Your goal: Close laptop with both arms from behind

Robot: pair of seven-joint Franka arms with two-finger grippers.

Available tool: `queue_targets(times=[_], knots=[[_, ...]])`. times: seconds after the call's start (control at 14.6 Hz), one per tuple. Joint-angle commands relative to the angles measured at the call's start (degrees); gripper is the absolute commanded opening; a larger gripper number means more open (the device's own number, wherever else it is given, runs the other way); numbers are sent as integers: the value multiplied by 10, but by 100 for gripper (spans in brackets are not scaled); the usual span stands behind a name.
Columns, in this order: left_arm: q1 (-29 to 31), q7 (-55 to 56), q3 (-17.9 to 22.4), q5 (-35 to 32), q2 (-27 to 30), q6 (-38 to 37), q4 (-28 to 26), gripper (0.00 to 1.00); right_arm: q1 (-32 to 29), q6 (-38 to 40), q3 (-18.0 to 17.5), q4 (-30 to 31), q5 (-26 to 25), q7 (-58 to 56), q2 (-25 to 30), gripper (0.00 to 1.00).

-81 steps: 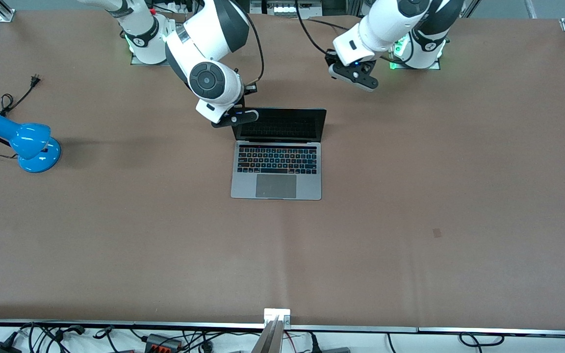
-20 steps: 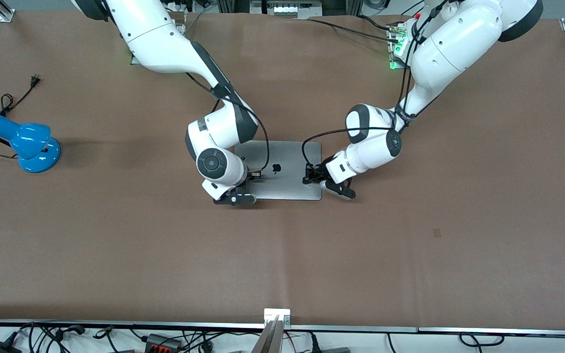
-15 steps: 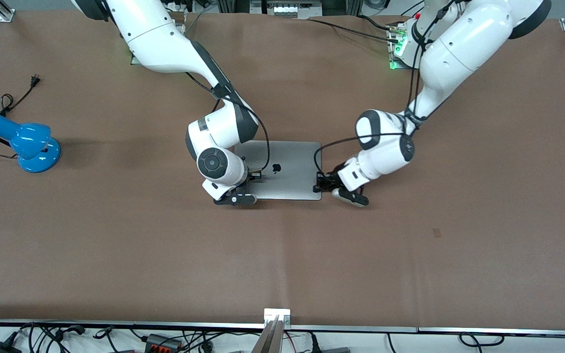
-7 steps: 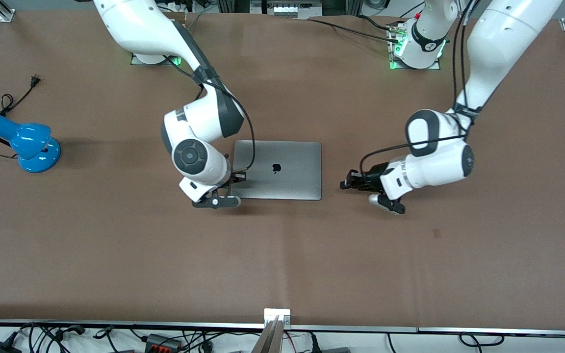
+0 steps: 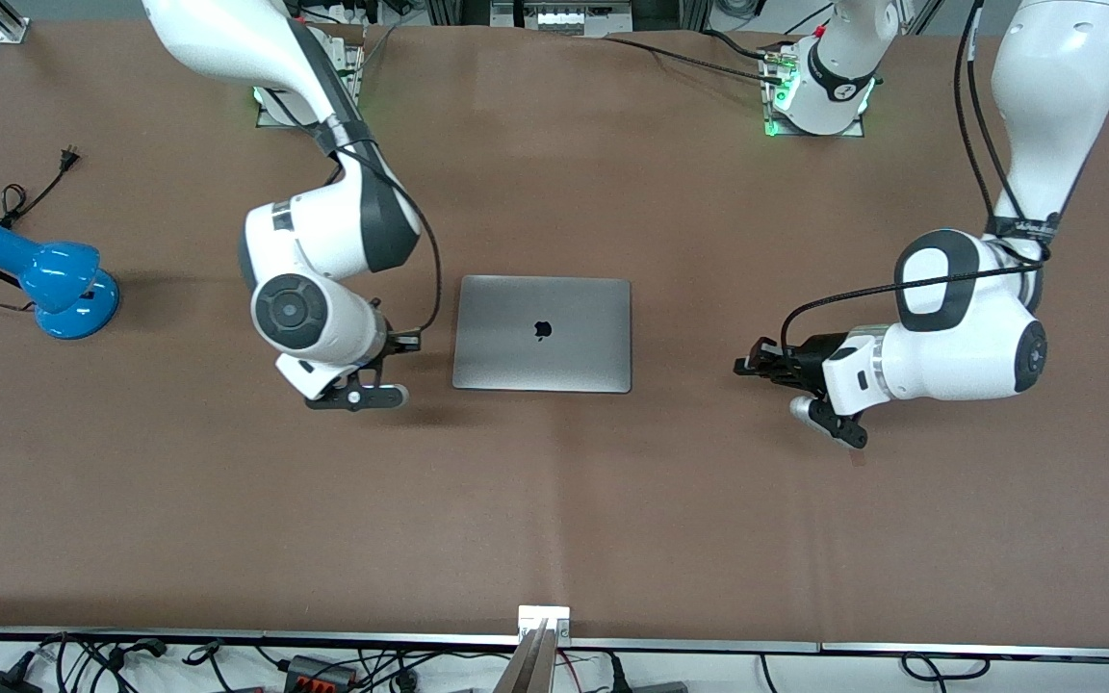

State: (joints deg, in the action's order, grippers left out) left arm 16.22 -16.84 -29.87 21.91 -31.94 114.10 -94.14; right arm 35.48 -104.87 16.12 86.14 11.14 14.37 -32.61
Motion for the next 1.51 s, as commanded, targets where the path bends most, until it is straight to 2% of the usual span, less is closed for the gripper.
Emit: queue_targets(times=[0.0,0.07,0.21,0.27,0.34,0.41,0.69,0.89,1.03,1.1,1.24,1.44], knots=[[11,29,10,-47,12,-63,25,1,5,15,22,24,-5,-32,28,0],[12,49,10,-76,15,-95,39,4,4,20,29,24,-5,-33,28,0],[12,91,9,-155,24,-162,81,31,4,26,35,22,-4,-49,34,0],[11,108,7,-183,28,-186,102,64,2,30,37,19,-4,-49,39,3],[13,117,6,-192,30,-204,113,91,0,32,44,15,-4,-43,44,57],[12,120,10,-193,37,-214,119,100,2,32,56,8,-4,-48,46,100],[7,146,1,-281,82,-248,123,100,3,39,97,-25,4,-46,76,100],[6,157,0,-286,121,-283,127,100,-2,43,109,-43,0,-44,95,100],[5,157,-1,-284,124,-322,157,100,-20,47,104,-44,-15,-50,115,100],[3,154,-1,-284,124,-344,175,100,-39,46,92,-48,-33,-53,118,100],[3,149,-11,-281,124,-373,188,100,-128,48,18,-79,-41,-51,130,100],[-11,159,-19,-298,124,-385,236,100,-266,47,-81,-87,-41,-51,150,100]])
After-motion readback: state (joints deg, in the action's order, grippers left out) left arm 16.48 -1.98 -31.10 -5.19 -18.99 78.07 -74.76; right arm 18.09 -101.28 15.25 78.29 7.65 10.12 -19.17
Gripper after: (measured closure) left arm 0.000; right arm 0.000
